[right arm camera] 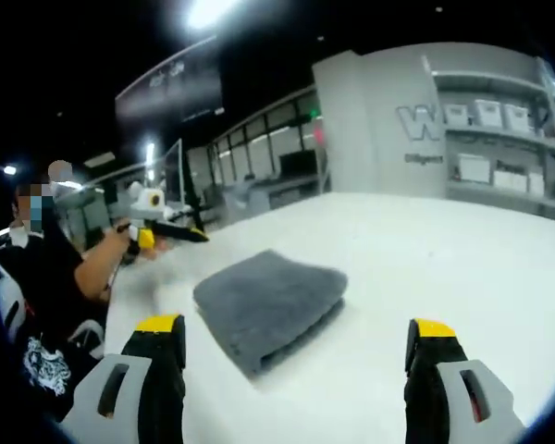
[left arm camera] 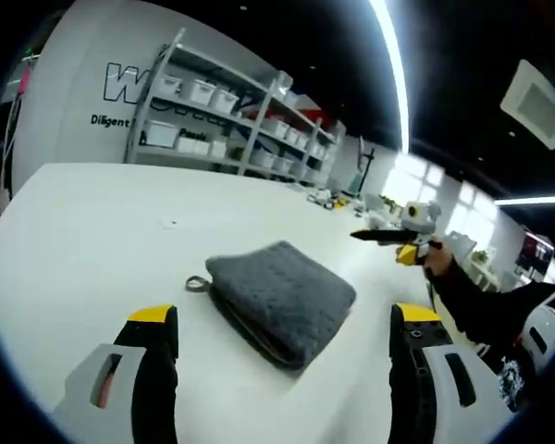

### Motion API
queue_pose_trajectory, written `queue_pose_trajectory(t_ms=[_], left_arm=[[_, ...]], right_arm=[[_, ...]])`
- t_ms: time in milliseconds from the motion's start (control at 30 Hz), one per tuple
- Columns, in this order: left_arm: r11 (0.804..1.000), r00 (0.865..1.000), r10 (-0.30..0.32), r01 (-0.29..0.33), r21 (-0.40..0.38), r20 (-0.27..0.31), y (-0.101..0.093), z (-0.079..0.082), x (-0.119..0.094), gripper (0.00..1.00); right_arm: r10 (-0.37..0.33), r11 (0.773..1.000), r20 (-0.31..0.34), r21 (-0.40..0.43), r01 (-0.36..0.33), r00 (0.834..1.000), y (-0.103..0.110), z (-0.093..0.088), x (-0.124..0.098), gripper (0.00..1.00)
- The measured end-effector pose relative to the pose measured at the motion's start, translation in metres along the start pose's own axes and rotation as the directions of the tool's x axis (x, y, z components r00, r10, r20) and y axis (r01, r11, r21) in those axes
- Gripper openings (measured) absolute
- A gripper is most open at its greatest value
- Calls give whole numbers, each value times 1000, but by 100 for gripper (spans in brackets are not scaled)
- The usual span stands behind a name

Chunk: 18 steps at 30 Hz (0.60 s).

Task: Open the folded towel by lifting each exposed corner and separating the folded layers until the towel lies flat within the target outline without major curled edges

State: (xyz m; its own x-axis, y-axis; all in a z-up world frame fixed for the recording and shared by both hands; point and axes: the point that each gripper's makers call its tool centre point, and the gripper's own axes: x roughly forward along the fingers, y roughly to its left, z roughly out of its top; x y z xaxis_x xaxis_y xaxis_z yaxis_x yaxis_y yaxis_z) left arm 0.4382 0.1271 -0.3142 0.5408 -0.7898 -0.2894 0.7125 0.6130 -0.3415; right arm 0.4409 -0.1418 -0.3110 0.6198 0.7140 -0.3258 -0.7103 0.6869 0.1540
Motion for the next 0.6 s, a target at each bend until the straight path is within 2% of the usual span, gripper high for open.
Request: queue_pose_trajectory(t_ms=[167, 233, 367, 600], left_arm=[[1000, 1000, 0, 0, -1, -3, 3, 0, 1, 93], [1000, 1000, 1, -1, 0, -6, -2, -3, 3, 93], [1000, 1000, 5, -5, -4, -7, 13, 6, 1, 92], [1000, 999, -20, 20, -2, -26, 15, 11, 11, 91]], right_arm=[[-6, 1000, 4, -3, 6, 1000, -7, 4, 0, 98], [2, 1000, -3, -5, -2, 1000, -10, 5, 3, 98], [7, 1000, -16, -17, -7, 1000, -14, 4, 5, 98], [17, 1000, -15, 12, -17, 1000, -28, 8, 11, 96]])
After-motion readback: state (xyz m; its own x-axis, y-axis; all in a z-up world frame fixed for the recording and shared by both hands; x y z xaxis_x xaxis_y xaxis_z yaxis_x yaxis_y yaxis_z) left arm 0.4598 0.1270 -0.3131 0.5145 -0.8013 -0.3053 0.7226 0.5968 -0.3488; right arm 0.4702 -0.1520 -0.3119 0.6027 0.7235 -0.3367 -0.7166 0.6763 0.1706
